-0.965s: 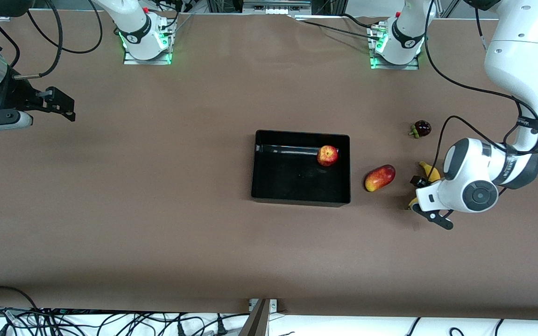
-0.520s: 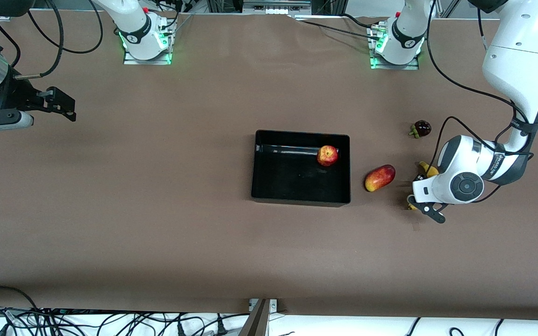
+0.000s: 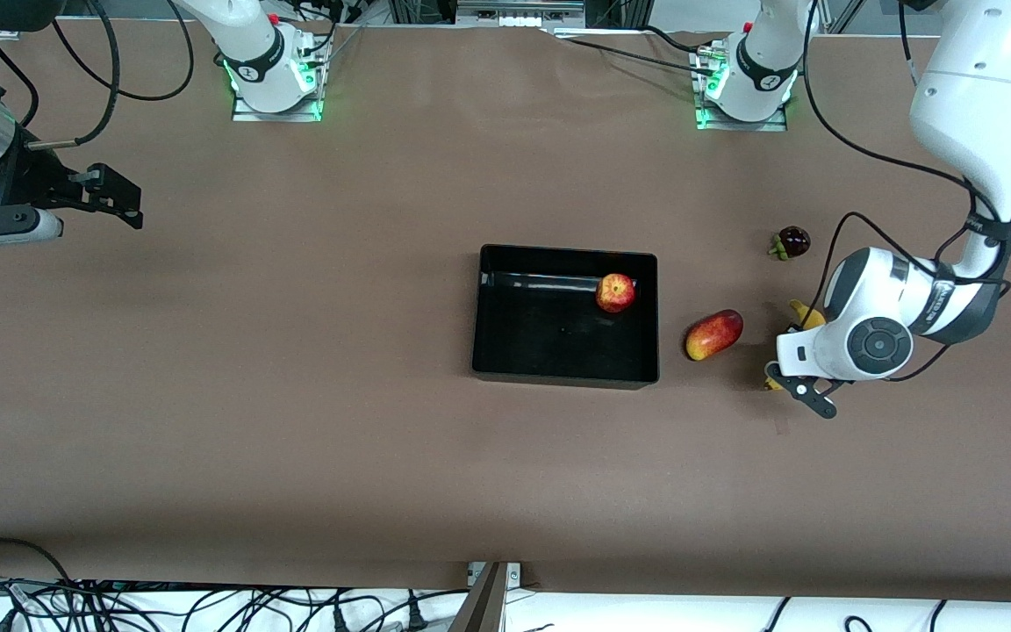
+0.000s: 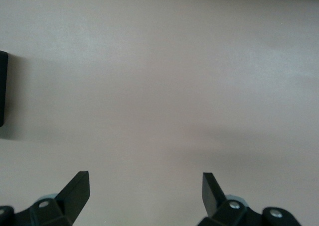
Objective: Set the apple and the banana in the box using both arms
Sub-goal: 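Reach the left gripper to the yellow banana and grasp it, then carry the banana with the left gripper and lower it into the box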
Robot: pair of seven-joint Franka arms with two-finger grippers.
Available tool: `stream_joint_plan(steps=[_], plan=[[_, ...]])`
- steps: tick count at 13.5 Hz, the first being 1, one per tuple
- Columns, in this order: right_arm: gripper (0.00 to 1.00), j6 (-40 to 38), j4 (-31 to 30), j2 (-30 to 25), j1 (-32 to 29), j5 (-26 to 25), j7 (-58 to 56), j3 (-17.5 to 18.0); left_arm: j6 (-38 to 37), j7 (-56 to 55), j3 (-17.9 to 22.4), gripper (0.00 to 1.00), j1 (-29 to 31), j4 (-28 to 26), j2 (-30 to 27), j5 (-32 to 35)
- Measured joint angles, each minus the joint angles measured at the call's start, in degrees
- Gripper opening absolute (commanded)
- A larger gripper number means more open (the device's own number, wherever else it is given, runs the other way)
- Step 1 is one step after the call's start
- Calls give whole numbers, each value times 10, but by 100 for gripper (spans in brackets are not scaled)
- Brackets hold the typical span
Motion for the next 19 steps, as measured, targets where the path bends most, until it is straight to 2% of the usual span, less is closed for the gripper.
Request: stream_joint_plan(steps=[3, 4, 6, 8, 12, 14, 15, 16, 17, 18, 19], plan=[[100, 0, 0, 0, 1, 0, 0, 4, -153, -4, -85, 0, -13, 99, -22, -13], [100, 0, 0, 0, 1, 0, 0, 6, -172, -17, -101, 0, -30, 123, -28, -36], [100, 0, 1, 0, 2, 0, 0, 8, -180, -103, -105, 0, -79, 143, -27, -95], [100, 0, 1, 0, 2, 0, 0, 8, -160, -230, -105, 0, -129, 144, -6, -144], [100, 0, 1, 0, 2, 0, 0, 8, -49, -472, -103, 0, -247, 147, 61, -155], [100, 1, 1, 0, 2, 0, 0, 8, 14, -526, -93, 0, -276, 149, 88, -155], [100, 1, 1, 0, 2, 0, 0, 8, 30, -532, -90, 3, -279, 150, 99, -155], [100, 1, 1, 0, 2, 0, 0, 8, 34, -534, -89, 11, -280, 150, 107, -155], [100, 1, 1, 0, 2, 0, 0, 8, 34, -534, -89, 14, -280, 150, 114, -155], [100, 1, 1, 0, 2, 0, 0, 8, 34, -535, -88, 48, -280, 149, 122, -155], [100, 1, 1, 0, 2, 0, 0, 8, 34, -535, -87, 99, -281, 149, 130, -155]])
